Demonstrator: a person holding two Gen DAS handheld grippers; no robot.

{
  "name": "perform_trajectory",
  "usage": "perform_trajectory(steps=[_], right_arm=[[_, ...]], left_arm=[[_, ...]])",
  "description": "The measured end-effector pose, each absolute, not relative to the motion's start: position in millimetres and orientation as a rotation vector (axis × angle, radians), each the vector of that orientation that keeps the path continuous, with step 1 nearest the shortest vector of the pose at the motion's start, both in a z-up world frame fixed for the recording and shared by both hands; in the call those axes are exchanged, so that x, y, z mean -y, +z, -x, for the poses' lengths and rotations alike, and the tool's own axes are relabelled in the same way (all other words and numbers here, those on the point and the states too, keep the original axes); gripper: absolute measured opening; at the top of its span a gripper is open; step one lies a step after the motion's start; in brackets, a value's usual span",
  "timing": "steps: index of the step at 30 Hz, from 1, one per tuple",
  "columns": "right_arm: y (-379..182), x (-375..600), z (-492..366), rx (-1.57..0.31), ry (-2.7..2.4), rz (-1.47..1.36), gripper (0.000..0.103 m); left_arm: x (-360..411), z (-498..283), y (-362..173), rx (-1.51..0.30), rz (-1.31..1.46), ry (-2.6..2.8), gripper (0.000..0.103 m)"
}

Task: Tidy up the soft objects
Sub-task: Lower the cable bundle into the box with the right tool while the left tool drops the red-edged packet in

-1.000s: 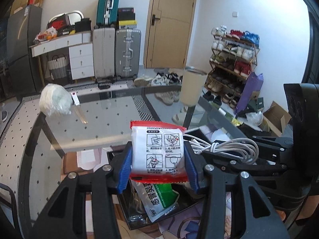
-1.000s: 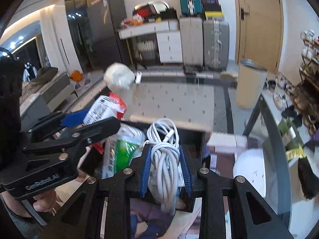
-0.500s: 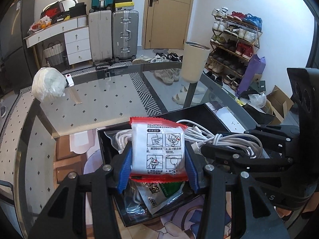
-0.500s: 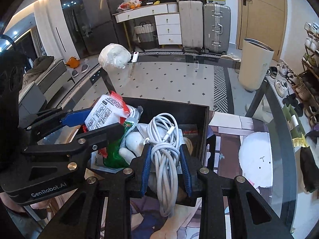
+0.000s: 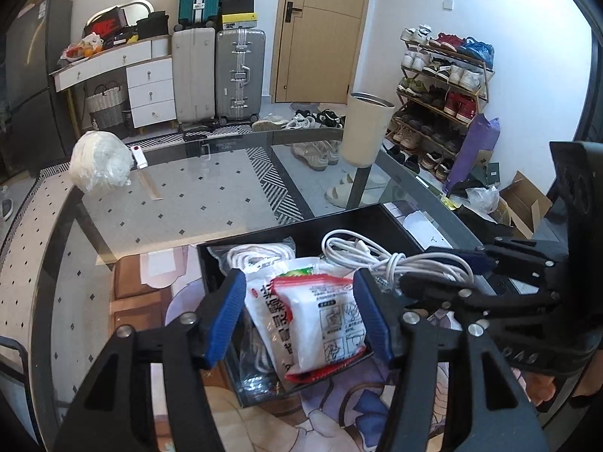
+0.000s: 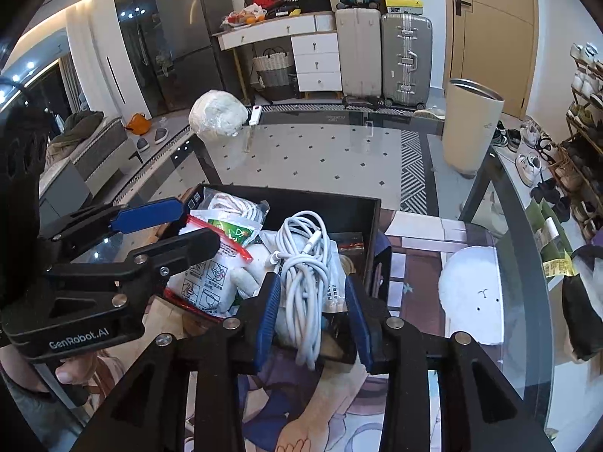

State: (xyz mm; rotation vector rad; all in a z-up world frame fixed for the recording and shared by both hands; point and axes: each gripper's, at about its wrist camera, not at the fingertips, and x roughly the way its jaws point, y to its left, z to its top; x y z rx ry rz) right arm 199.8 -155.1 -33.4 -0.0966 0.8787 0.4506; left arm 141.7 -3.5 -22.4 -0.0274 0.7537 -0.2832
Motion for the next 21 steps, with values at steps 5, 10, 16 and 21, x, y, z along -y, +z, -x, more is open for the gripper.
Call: perform_trajectory(steps=[5,10,16,21], right_arm=[[-22,164,-186,-0.849,0.460,0.059,0.051],[-16,169,-168,-0.827,0.463,0.053,0.054],[-21,164,-153,-0.805,0.462,0.121,0.054],[-21,168,-145,-0.815,0.463,0.088,0.059]], left_arm=[[0,-124,-15,-0.694,-0.010,-0.222,0.081],[-6,-108,-12,-0.676,0.036,-0.223,0.086],[1,-87,-15,-0.655,0.023,-0.211,0.089],[3,-77,-20,-0.626,-0.009,-0.159,0.093]])
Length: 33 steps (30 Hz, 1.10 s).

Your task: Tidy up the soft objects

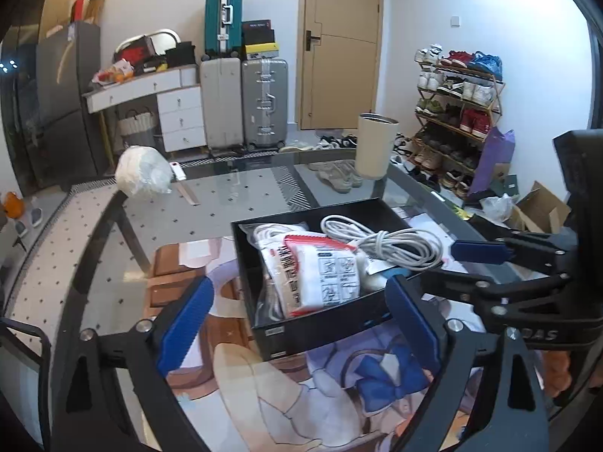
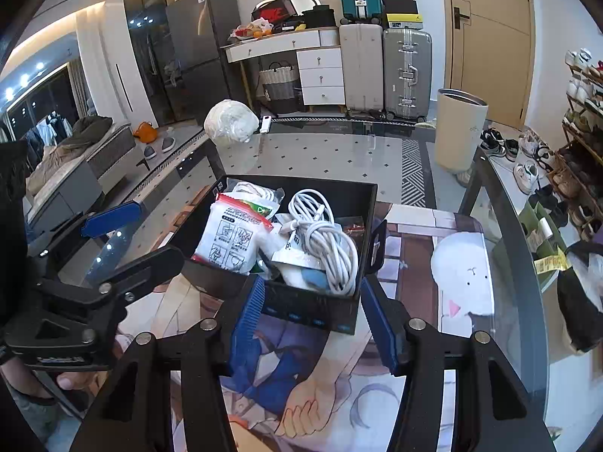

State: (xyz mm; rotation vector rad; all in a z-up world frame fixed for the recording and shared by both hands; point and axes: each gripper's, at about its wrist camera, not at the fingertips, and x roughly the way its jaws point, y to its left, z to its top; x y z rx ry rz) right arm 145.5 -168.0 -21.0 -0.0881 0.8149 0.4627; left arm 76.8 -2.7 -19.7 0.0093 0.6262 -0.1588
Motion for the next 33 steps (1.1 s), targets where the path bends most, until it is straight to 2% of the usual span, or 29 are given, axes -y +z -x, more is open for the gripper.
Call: perform_trajectory(steps=[3,7,10,20,26,33], right_arm=[[-20,169,-138,-0.808,0.465,0.082,0.073],[-20,168,-134,-0.797,0.460,0.080,0.076],[-22,168,-133,-0.793,0.436,0.080,0.082],[-14,167,-127,-0.676,0.331,0.117,0.088],[-8,165,-119,-0.562,0.305,0.160,0.090],[10,173,-102,-0.446,0.361,0.070,0.096]], left_arm=[[-2,-73,-24,-0.622,0.004,-0.139,0.094],[-4,-69,-26,-0.606,0.009,-0.125,0.094],[-4,-71,-24,-0.583,-0.013,-0.096,0.097],[-6,-71,-25,-0.549,-0.015,-0.057,0.098],[-10,-65,-21,-0.461,-0.015,0.002,0.100],[-14,-50,-8,-0.333,0.006,-0.009,0.103]])
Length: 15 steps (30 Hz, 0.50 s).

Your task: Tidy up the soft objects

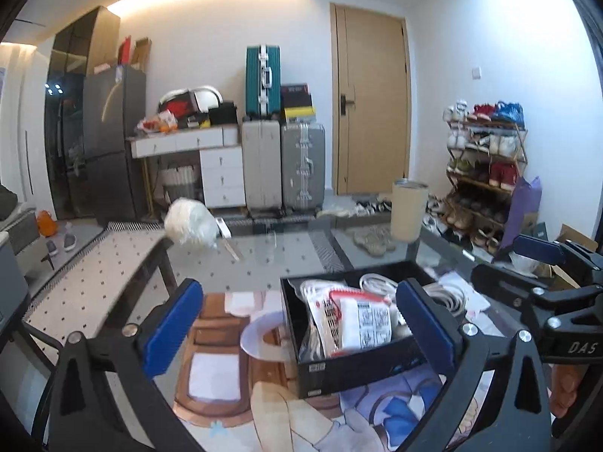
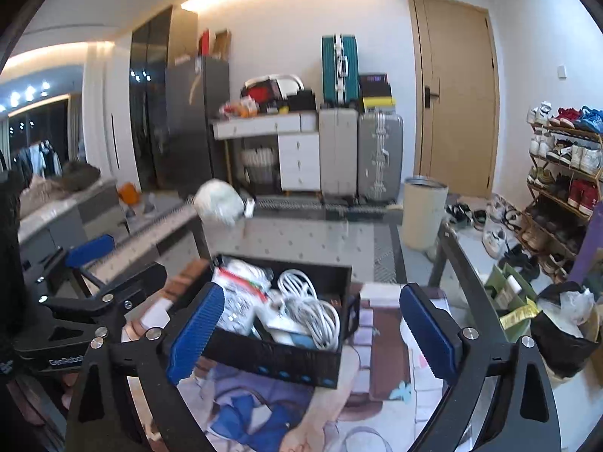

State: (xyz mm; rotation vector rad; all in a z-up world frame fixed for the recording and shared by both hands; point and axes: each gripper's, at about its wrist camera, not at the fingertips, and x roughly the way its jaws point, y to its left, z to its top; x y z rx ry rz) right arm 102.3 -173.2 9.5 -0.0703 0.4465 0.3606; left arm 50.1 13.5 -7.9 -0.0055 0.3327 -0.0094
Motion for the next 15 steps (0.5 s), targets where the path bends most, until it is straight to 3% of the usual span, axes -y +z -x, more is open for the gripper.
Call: perform_trajectory(steps=[8,15], right_arm=[[27,181,-84,-0.320,0.335,0.043,0.098],[29,186,-85,-0.324,0.316,0.027,0.098]], left_arm=[[-22,-51,-6,-0.324,0.041,-0.008,0.103],[-17,-46,-5,-0.305,0.028,-0.015,0.103]])
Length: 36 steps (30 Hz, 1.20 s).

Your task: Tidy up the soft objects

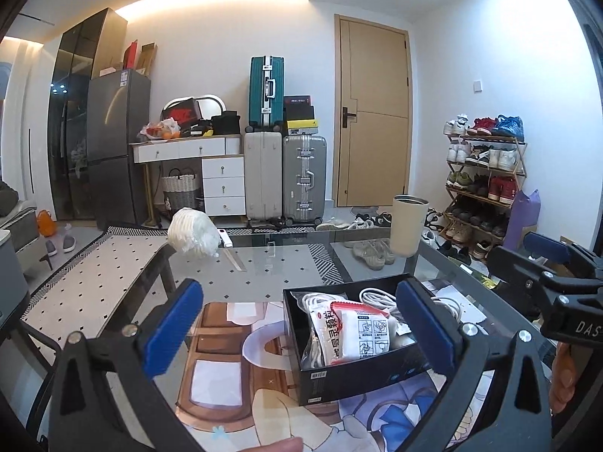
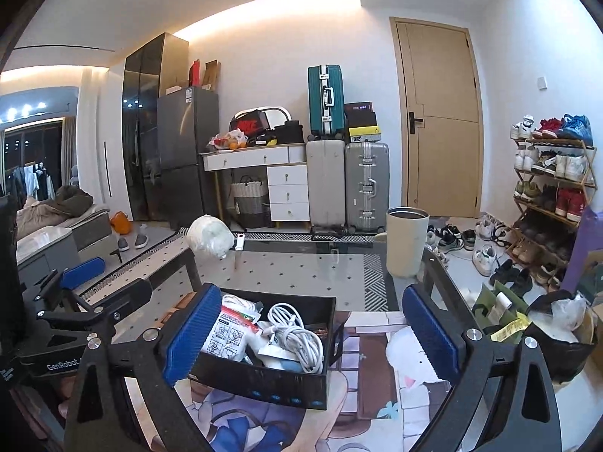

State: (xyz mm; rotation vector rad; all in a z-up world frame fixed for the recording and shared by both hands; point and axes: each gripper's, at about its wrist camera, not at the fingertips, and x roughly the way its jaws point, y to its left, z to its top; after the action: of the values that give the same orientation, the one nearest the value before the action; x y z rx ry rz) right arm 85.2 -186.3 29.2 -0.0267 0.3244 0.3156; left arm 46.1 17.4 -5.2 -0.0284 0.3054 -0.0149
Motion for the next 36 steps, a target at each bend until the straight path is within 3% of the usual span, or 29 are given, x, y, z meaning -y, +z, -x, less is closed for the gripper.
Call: perform_trajectory(steps=[36], right_arm=[[28.5,183.9,-81.9,-0.305,0.330,0.047,0.098]], left_arm=[[-14.2,-44.2,-3.4,-0.314,0.024,-0.030,0.103]])
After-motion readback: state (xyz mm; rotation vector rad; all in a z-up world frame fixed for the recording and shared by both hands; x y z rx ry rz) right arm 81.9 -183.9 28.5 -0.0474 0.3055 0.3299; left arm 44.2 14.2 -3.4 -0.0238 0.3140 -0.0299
